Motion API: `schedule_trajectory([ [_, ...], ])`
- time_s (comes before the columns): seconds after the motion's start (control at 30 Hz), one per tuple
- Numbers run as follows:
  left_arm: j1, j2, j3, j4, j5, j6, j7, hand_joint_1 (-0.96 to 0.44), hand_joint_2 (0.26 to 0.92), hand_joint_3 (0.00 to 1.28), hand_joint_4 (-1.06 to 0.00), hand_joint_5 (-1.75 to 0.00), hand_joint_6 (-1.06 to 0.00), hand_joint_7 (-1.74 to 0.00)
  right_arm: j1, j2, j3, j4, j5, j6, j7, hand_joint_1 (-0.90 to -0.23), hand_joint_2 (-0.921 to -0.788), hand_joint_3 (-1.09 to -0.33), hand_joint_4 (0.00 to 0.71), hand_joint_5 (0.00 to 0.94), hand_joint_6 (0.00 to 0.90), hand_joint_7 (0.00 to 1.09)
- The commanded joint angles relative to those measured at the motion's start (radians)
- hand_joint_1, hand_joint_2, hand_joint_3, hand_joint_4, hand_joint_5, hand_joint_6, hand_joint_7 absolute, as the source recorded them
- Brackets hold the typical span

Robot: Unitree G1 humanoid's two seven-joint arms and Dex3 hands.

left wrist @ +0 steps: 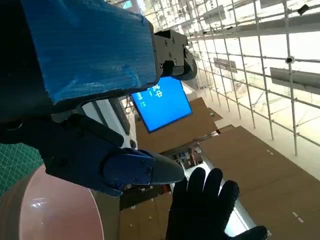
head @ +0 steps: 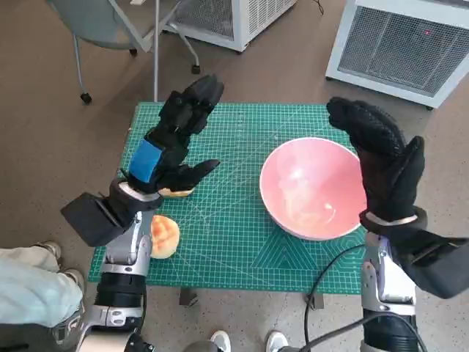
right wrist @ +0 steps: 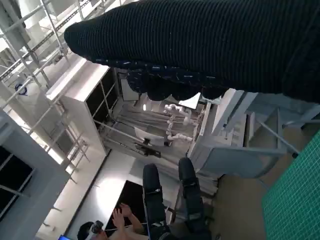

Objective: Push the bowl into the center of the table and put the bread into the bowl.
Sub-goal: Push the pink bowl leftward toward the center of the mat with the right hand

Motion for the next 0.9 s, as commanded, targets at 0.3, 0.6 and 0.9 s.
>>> schedule_trajectory([
  [0.3, 0.010, 0.008, 0.005, -0.010, -0.001, -0.002, 0.004, -0.60, 0.921, 0.27, -0.16, -0.01, 0.00, -0.49, -0.027, -0.004, -0.164, 0.404, -0.027, -0.212, -0.113, -0.623, -0.921, -0.904, 0.126, 0.006, -0.001, 0.48],
  [0.6, 0.010, 0.005, 0.004, -0.008, 0.000, 0.000, 0.005, -0.60, 0.921, 0.27, -0.16, -0.01, 0.00, -0.49, -0.097, 0.008, -0.219, 0.701, -0.052, -0.359, -0.227, -0.631, -0.921, -0.957, 0.150, 0.014, 0.028, 0.55],
  [0.9, 0.002, 0.004, 0.003, 0.000, -0.006, 0.002, -0.001, -0.60, 0.921, 0.28, -0.16, -0.01, 0.00, -0.49, -0.148, 0.000, -0.240, 0.920, -0.042, -0.388, -0.246, -0.664, -0.921, -0.932, 0.166, 0.017, 0.058, 0.57],
])
